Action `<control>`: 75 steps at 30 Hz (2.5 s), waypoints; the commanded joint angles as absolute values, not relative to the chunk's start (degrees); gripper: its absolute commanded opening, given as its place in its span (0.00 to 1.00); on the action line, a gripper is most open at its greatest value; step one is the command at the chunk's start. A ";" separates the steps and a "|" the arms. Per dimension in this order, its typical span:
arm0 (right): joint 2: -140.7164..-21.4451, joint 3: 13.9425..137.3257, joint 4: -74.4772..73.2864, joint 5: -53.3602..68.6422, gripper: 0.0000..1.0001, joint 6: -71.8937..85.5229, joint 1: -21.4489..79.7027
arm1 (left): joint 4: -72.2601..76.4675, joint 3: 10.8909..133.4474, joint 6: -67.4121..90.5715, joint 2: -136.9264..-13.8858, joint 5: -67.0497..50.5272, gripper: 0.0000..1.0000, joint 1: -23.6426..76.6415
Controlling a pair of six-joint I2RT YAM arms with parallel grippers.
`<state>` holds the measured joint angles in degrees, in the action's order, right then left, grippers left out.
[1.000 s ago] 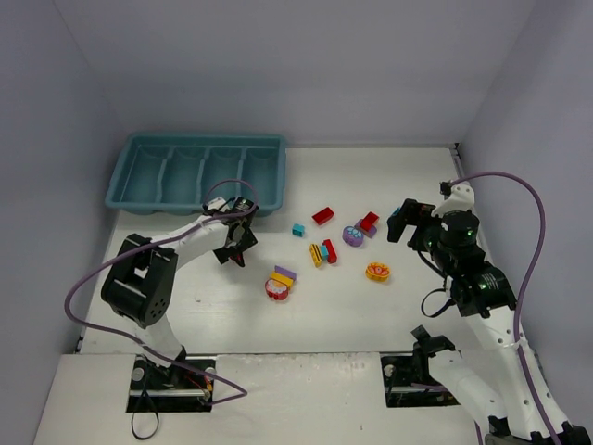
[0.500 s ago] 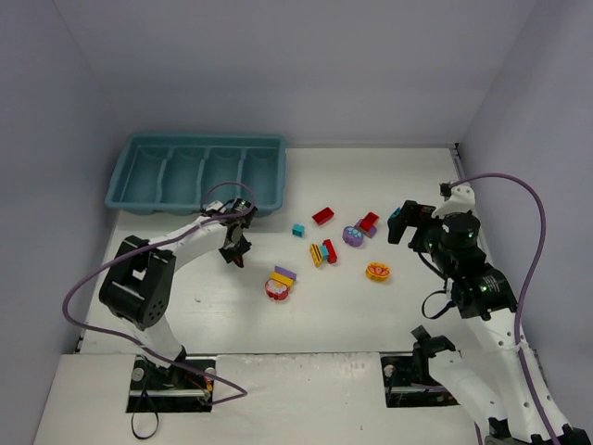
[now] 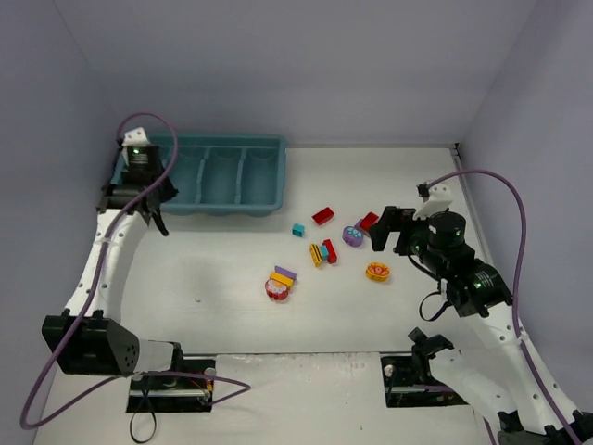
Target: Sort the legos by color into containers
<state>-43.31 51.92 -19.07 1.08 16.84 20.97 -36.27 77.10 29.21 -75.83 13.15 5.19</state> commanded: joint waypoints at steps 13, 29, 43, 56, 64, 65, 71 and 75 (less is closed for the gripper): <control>-45.53 54.49 -16.44 5.98 1.00 21.00 24.70 | -27.86 107.73 7.21 -110.55 -3.78 0.06 -15.12; -47.28 51.50 -16.44 0.79 1.00 21.10 24.70 | -27.07 113.92 13.35 -116.56 -7.02 0.63 -16.26; -50.27 50.19 -16.08 -2.64 0.95 20.57 24.61 | -30.15 87.90 21.00 -92.64 -0.88 0.63 20.28; -48.17 49.22 -16.08 -2.02 0.98 20.30 24.61 | -30.76 99.21 28.48 -111.77 6.16 0.63 39.28; -45.79 47.90 -16.17 -1.58 0.98 21.36 24.61 | -31.82 103.36 27.51 -120.40 6.15 0.63 39.73; -45.53 47.73 -16.26 -1.50 0.98 21.44 24.61 | -31.21 103.62 26.99 -120.85 6.41 0.63 39.73; -44.74 47.29 -16.35 -1.76 0.98 21.62 24.61 | -32.69 107.58 25.84 -125.24 7.21 0.55 39.73; -44.56 47.11 -16.35 -1.93 0.98 21.62 24.61 | -31.99 107.32 25.75 -126.03 7.65 0.41 39.73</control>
